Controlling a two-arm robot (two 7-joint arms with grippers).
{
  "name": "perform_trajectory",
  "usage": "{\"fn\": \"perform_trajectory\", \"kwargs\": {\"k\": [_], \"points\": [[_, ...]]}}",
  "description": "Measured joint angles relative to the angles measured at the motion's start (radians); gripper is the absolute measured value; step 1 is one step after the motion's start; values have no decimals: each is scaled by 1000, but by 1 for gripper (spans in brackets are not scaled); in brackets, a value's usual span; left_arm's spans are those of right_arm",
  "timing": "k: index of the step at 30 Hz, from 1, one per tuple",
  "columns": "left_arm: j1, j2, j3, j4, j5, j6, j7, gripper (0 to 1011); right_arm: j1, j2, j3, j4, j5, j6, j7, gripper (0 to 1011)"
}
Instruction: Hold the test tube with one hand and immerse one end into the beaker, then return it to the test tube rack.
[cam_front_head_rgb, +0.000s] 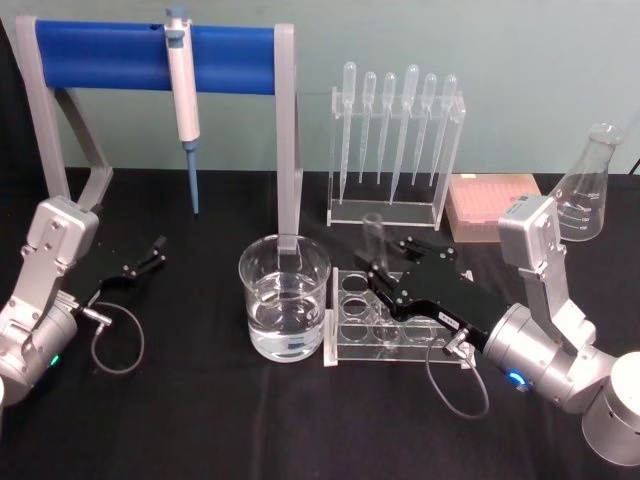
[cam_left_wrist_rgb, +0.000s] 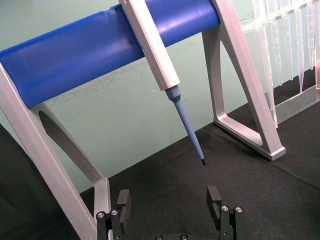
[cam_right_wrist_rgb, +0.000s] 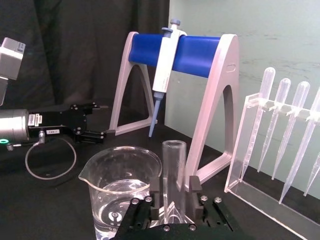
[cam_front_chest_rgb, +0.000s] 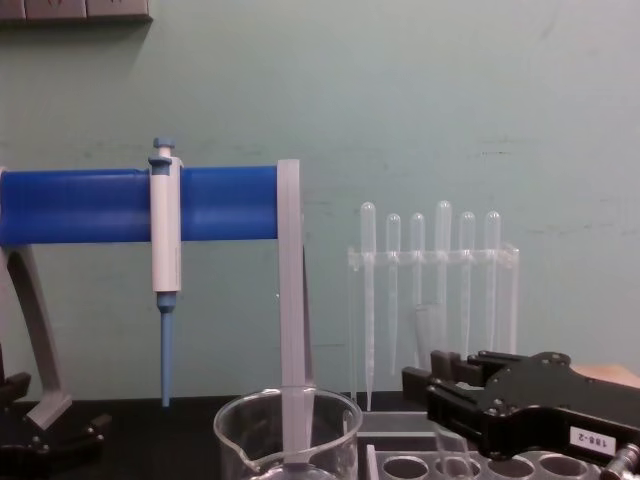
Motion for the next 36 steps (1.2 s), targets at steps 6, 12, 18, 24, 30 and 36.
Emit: {"fn": "perform_trajectory", "kwargs": {"k": [6,12,18,24,30,36], "points": [[0,0,0,0,0,0,0,1000,-37,13,13,-48,-13,12,-28,541],[0,0,0,0,0,0,0,1000,-105,35,37,-128,-20,26,-57,716],[0,0,0,0,0,0,0,1000,-215,60,89,-227,-19,33,-99,900],[0,0,0,0,0,0,0,1000,-301,67,181,-245,-13,17,-154,1000],[0,0,0,0,0,0,0,1000,-321,30,274,-185,-24,-39,-239,1002],[0,0,0,0,0,0,0,1000,-273,-8,291,-110,-116,-20,-340,1002]]}}
